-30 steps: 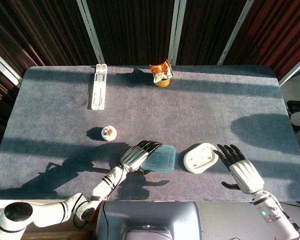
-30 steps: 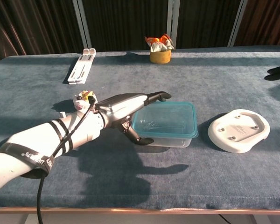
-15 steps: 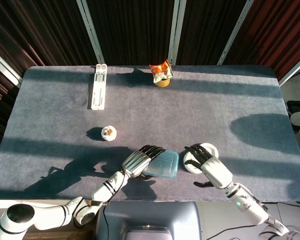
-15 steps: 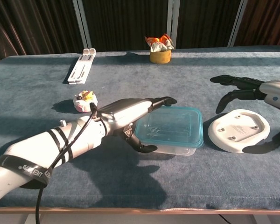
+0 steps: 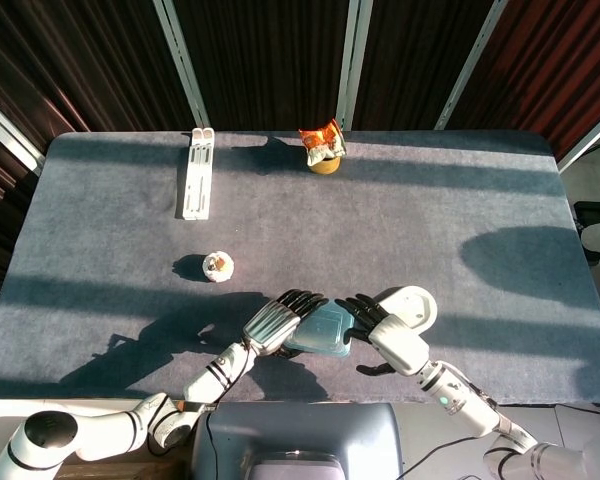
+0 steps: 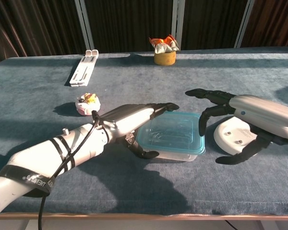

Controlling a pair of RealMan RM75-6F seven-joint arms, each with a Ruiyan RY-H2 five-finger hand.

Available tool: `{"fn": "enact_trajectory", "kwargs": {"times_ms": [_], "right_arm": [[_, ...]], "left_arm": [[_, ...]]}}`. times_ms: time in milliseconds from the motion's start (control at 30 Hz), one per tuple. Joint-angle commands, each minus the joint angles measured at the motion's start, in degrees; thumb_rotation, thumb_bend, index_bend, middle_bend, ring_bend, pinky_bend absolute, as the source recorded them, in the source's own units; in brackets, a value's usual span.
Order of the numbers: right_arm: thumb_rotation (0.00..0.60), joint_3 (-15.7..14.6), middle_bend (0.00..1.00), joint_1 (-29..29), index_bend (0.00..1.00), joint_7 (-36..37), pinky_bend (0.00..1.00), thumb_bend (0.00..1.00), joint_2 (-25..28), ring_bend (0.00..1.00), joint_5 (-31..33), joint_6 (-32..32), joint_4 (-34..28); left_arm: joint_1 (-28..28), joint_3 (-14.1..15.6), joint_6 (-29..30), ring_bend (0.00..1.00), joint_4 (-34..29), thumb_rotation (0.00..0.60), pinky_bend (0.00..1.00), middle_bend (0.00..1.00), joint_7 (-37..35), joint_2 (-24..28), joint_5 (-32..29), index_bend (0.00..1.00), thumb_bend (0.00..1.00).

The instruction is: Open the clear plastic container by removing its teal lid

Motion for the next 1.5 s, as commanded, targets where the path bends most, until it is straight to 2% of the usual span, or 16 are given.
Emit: {"fn": "enact_trajectory", "kwargs": {"times_ms": [33,467,667,1500], "right_arm": [[0.600,0.09,0.09,0.63,0.61,-0.92,0.00,0.31,-0.63,0.00,0.63,-0.71,0.65],[0.600,-0.38,0.12,2.62,0.66,-0.30,0.00,0.32,-3.87,0.00,2.31,-1.38,3.02],[0.600,-0.61,0.14,3.26,0.68,0.11,0.00,0.35,-4.88,0.00,2.58,-0.89,3.91],[0.600,-0.54,0.15,4.57,0.69,-0.96,0.00,0.35,-5.06,0.00,4.76,-0.35,2.76]], "left_arm": [[0.05,0.04,-0.15,0.44,0.07,0.600,0.44,0.40,-0.11,0.02,-0.06,0.00,0.27],[0.03,-0.19,-0.95,0.45,0.25,0.600,0.44,0.41,-1.23,0.51,-0.36,0.00,0.27],[0.05,0.14,-0.89,0.45,0.64,0.600,0.45,0.41,-1.71,0.51,0.11,0.00,0.27],[0.32,1.06,-0.51,0.46,1.60,0.600,0.46,0.42,-1.87,-0.08,1.23,0.00,0.27]]}}
